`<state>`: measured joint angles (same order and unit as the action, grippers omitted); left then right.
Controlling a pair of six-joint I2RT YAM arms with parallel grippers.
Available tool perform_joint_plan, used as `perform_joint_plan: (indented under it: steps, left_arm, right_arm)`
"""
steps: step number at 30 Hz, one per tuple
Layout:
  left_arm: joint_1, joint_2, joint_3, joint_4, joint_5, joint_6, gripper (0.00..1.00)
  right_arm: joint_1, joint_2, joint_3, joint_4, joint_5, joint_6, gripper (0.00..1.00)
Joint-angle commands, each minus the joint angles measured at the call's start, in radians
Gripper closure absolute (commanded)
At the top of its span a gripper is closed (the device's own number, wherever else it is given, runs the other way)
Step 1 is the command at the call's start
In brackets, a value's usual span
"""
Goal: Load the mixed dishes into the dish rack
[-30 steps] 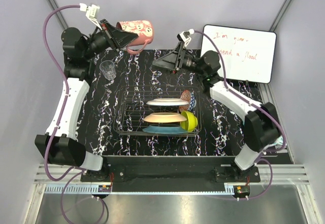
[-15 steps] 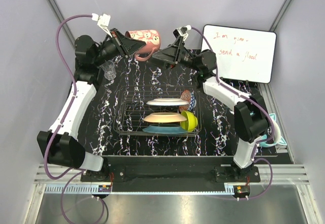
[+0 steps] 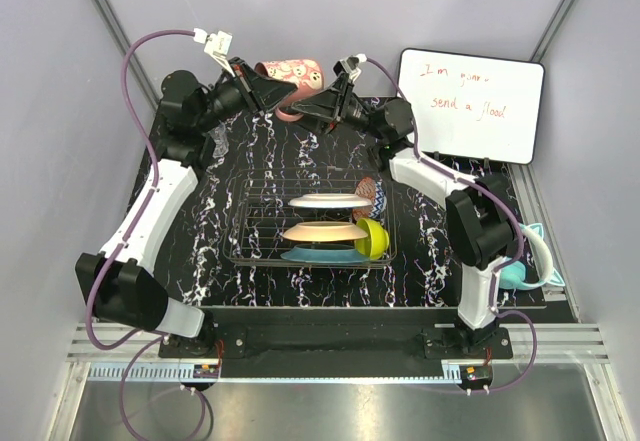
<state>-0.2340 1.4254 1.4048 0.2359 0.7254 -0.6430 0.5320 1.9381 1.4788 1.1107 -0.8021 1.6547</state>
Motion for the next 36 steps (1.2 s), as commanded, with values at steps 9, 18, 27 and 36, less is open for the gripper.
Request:
perform_joint_plan:
  steps: [9, 18, 27, 36]
  left_arm:
    - [-0.027, -0.032, 0.03, 0.115, 0.019, 0.031, 1.0]
    - [-0.016, -0.114, -0.07, -0.13, 0.107, 0.221, 0.94]
    - [0.051, -0.19, -0.093, -0.332, 0.172, 0.365, 0.66]
    - [0.082, -0.264, -0.205, -0.388, 0.204, 0.388, 0.1]
  right_arm:
    - [0.016, 0.047, 0.097, 0.028, 0.043, 0.03, 0.85]
    - [0.008, -0.036, 0.077, -0.151, -0.012, -0.169, 1.0]
    - [0.006, -0.166, 0.083, -0.552, 0.027, -0.624, 1.0]
    - [0.003, -0.217, 0.015, -0.551, 0.09, -0.7, 1.0]
